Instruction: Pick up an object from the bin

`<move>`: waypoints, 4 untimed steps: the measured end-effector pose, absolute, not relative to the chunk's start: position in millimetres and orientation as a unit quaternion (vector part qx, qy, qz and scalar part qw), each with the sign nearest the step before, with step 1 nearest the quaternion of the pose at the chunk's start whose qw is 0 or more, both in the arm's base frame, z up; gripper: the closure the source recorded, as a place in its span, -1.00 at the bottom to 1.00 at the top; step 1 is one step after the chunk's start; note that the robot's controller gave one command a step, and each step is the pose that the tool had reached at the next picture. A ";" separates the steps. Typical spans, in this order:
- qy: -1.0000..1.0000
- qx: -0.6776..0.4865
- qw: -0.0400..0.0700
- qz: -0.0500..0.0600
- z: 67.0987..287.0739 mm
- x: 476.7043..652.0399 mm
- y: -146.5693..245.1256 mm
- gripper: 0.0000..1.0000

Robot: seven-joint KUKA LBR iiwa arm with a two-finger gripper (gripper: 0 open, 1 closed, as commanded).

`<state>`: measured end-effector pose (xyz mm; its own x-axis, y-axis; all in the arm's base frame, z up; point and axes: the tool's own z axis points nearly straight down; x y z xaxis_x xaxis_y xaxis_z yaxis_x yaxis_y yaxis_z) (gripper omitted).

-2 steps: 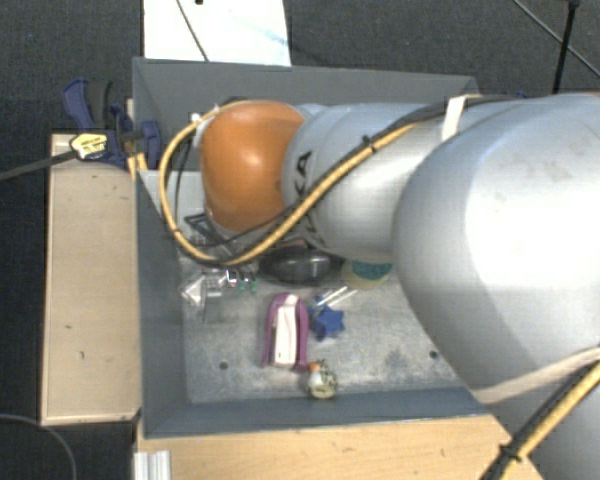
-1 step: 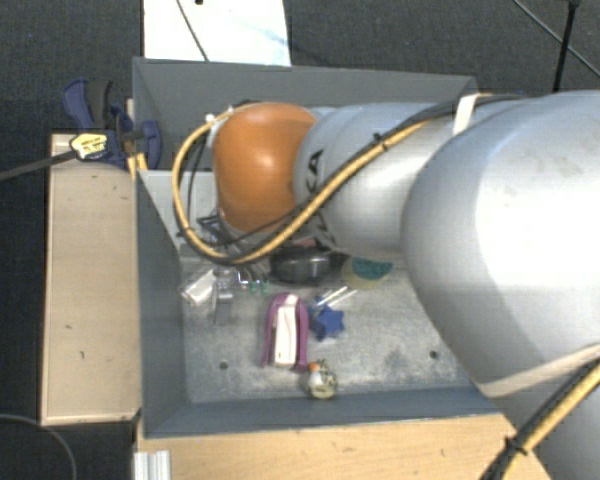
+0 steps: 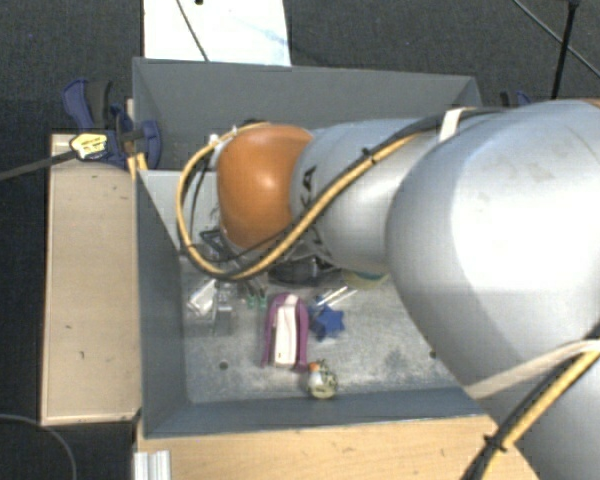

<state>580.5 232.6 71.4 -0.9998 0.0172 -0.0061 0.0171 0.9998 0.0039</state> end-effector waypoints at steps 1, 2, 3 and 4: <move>1.000 0.010 0.005 0.004 73.5 582.0 233.6 -1.00; 1.000 0.011 0.004 0.003 72.1 581.2 232.9 1.00; 1.000 0.012 0.004 0.002 122.2 583.4 233.6 1.00; 1.000 0.012 0.005 0.003 205.0 585.8 234.5 1.00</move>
Offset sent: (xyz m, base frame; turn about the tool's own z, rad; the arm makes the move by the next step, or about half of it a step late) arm 0.0000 0.0000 0.0000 0.0000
